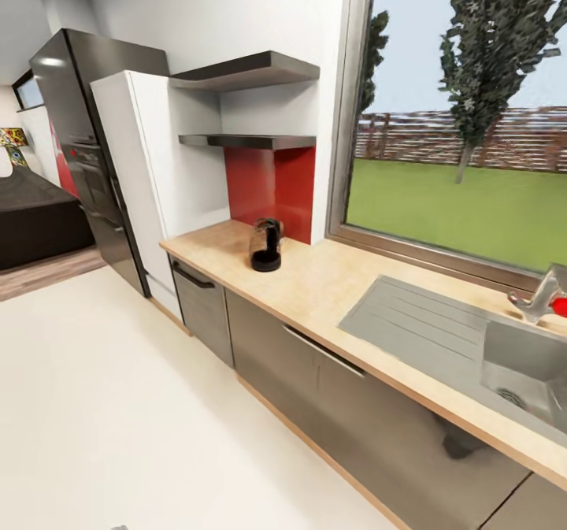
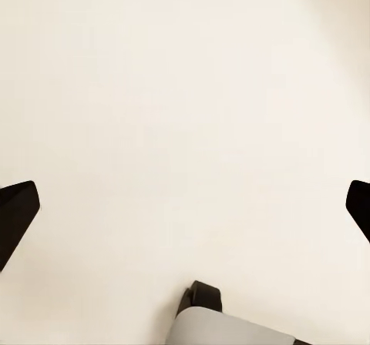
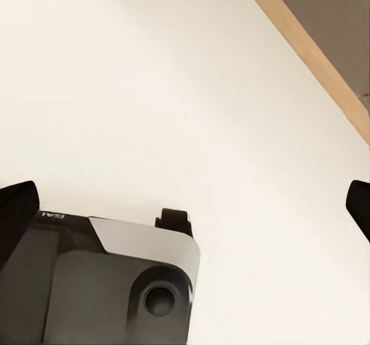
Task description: Set up a coffee station on the kitchen countertop: keep the coffee maker on the countertop, move the bottle of coffee from the kitchen shelf to the counter next to the coffee maker, place a paper coffee filter on top of the coffee maker, put the saucer next to the coffee maker with the coffee cup on the saucer, and place the electric kettle next to the coffee maker.
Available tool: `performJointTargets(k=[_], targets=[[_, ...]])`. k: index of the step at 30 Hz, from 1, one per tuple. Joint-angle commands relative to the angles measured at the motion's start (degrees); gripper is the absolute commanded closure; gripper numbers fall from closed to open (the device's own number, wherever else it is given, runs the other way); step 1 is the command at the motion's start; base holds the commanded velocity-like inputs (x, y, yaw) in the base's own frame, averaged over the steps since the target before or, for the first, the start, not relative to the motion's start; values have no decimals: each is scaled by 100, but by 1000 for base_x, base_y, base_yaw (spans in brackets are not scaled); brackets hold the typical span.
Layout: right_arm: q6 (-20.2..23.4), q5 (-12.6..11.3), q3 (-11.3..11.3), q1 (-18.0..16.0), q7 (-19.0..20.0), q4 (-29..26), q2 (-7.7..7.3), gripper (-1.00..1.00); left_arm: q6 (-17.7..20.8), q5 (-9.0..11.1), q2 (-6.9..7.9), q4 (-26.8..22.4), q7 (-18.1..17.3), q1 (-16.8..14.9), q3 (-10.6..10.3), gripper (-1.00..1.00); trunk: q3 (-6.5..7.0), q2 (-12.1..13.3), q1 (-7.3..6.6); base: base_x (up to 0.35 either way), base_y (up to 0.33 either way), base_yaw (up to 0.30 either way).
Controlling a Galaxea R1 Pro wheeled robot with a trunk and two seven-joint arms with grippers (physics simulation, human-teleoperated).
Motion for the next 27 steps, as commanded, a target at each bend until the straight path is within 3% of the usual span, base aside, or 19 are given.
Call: performJointTargets(k=[1, 12, 20, 27], targets=[[7, -52, 50, -1, -14, -1, 1, -100, -22, -54, 0, 8, -26, -8, 50, -100, -11, -10, 5, 232, 278, 0], [7, -60, 53, 9, -4, -2, 13, -100, -22, -54, 0, 8, -26, -7, 50, -100, -11, -10, 5, 232, 278, 0], [7, -69, 45, 12, -8, -2, 120, -100, -22, -54, 0, 8, -26, -7, 50, -100, -11, -10, 5, 207, 282, -5], [7, -69, 44, 12, -3, -2, 124, -100, -22, -54, 0, 9, -26, -7, 50, -100, -11, -10, 5, 172, 296, -195]])
